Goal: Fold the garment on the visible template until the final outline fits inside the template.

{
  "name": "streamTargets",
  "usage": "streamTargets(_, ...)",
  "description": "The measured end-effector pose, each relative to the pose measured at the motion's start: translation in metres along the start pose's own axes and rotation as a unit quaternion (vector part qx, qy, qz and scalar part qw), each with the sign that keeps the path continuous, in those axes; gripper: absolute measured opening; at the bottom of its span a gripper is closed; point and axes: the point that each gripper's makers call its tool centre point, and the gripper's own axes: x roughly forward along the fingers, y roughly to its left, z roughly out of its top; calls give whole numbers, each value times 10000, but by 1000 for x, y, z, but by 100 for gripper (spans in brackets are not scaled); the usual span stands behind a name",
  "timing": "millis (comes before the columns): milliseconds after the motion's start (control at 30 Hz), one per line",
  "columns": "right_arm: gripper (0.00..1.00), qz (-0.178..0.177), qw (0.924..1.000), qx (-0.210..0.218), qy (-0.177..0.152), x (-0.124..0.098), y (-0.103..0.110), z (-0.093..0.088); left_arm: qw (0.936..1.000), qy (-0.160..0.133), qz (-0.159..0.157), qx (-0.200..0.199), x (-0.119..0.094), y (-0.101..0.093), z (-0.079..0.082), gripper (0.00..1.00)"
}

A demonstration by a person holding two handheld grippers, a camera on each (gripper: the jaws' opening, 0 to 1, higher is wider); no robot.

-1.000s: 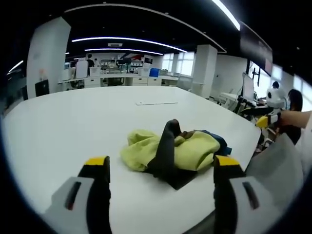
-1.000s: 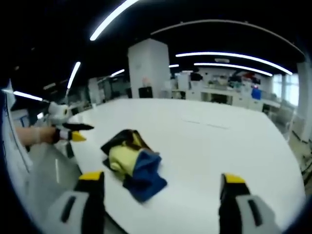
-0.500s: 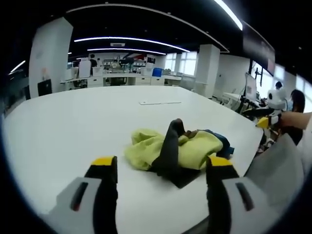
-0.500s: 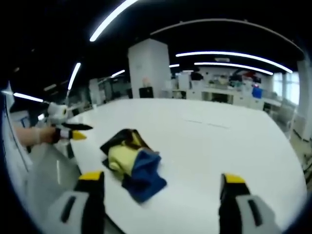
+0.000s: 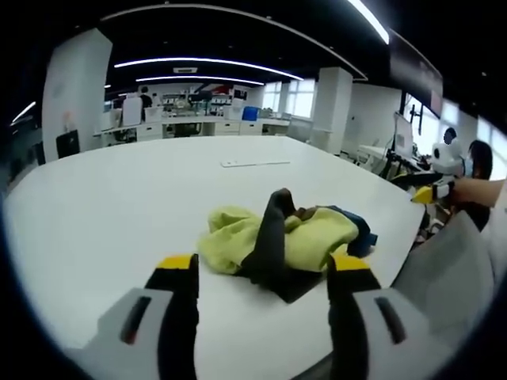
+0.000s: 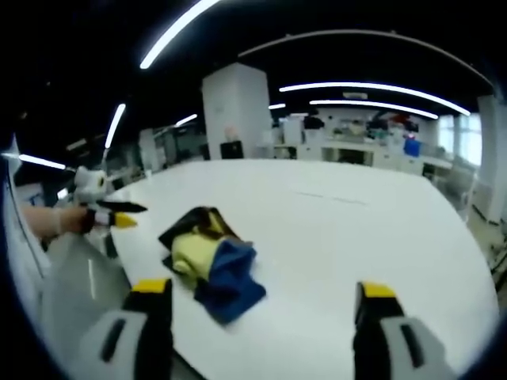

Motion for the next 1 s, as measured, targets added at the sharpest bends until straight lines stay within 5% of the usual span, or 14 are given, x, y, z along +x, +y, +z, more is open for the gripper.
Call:
streamTargets(500,92,-51,10000,-79,-22,-1,5,3,9998,-155,-72,-106,-3,0,7,54)
streamTargets(1000,85,40,9997,-207,128,9,12,7,9993,7,-366,-71,11,-4,11,46)
